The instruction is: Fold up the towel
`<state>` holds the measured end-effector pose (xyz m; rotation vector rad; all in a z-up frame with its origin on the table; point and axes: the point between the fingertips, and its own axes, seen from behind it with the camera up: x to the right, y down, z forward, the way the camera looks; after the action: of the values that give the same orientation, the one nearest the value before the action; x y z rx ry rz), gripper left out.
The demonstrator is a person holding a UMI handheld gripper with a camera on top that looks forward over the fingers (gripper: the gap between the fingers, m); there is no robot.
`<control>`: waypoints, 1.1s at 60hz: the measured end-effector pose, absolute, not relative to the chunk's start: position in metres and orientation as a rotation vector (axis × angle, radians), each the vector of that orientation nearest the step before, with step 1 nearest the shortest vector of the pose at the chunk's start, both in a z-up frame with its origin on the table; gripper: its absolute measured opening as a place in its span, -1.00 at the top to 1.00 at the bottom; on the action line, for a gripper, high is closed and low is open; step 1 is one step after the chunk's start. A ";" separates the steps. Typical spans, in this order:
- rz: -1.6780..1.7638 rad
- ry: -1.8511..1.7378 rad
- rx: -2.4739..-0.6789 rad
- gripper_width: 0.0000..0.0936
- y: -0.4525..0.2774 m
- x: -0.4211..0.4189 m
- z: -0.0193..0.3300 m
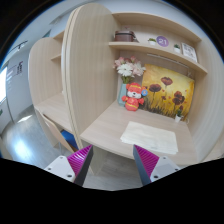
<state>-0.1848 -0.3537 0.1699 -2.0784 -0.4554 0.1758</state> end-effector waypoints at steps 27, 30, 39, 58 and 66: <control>0.045 -0.307 -2.244 -0.71 -0.179 -0.160 0.051; 0.036 -0.283 -2.250 -0.71 -0.150 -0.166 0.042; 0.032 -0.262 -2.294 -0.62 -0.095 -0.186 0.010; -0.164 -0.296 -2.299 0.85 -0.082 -0.161 -0.014; -0.166 -0.366 -2.357 0.90 -0.084 -0.161 -0.010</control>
<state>-0.1611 -0.0841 -0.0101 -2.3571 -0.3664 -0.1658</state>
